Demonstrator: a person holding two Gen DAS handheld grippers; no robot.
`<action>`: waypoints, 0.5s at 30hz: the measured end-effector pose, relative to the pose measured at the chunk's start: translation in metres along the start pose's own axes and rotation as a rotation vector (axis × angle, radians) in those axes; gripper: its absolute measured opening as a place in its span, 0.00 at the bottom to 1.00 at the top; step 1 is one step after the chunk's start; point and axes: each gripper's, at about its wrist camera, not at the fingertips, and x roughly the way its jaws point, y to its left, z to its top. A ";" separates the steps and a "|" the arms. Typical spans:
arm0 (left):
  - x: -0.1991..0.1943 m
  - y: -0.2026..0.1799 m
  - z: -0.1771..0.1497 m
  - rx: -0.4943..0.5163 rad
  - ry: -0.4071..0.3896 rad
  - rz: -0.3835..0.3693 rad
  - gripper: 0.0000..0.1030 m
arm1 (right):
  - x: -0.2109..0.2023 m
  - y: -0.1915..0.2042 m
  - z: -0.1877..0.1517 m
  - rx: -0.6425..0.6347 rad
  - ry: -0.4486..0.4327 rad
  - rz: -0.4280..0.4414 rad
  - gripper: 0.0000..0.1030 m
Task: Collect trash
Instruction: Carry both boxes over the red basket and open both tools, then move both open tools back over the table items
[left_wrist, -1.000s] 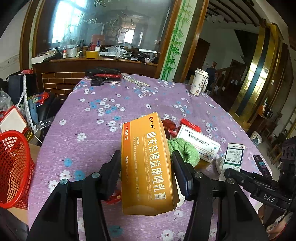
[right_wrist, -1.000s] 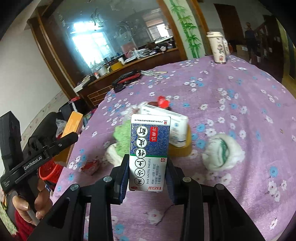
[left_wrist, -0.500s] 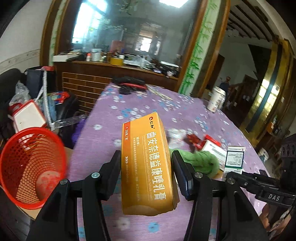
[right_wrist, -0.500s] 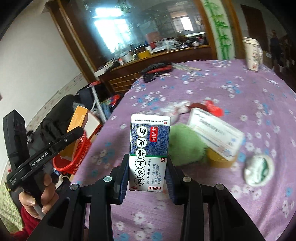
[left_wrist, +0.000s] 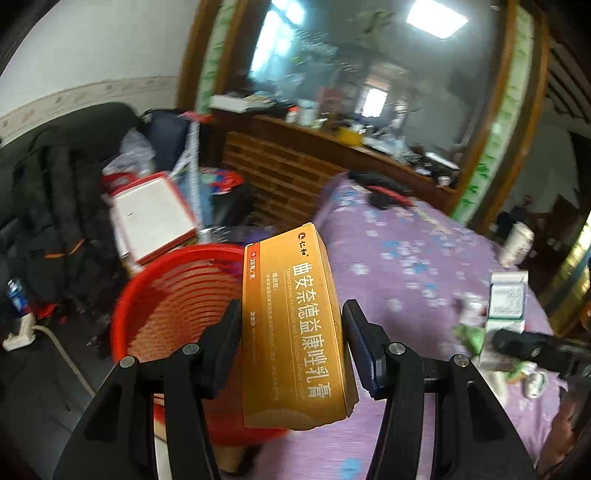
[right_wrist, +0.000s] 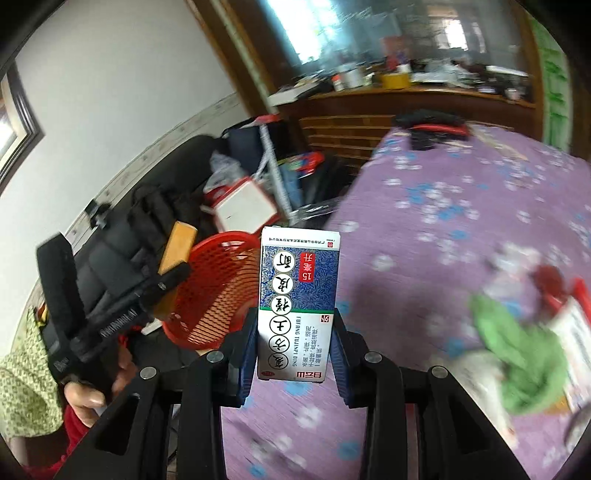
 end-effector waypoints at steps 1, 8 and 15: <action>0.001 0.007 -0.001 -0.006 0.004 0.009 0.52 | 0.010 0.006 0.005 -0.005 0.010 0.013 0.37; 0.017 0.048 -0.005 -0.044 0.037 0.072 0.53 | 0.082 0.052 0.027 -0.058 0.091 0.073 0.38; 0.018 0.055 -0.005 -0.052 0.020 0.090 0.66 | 0.096 0.053 0.035 -0.067 0.071 0.049 0.55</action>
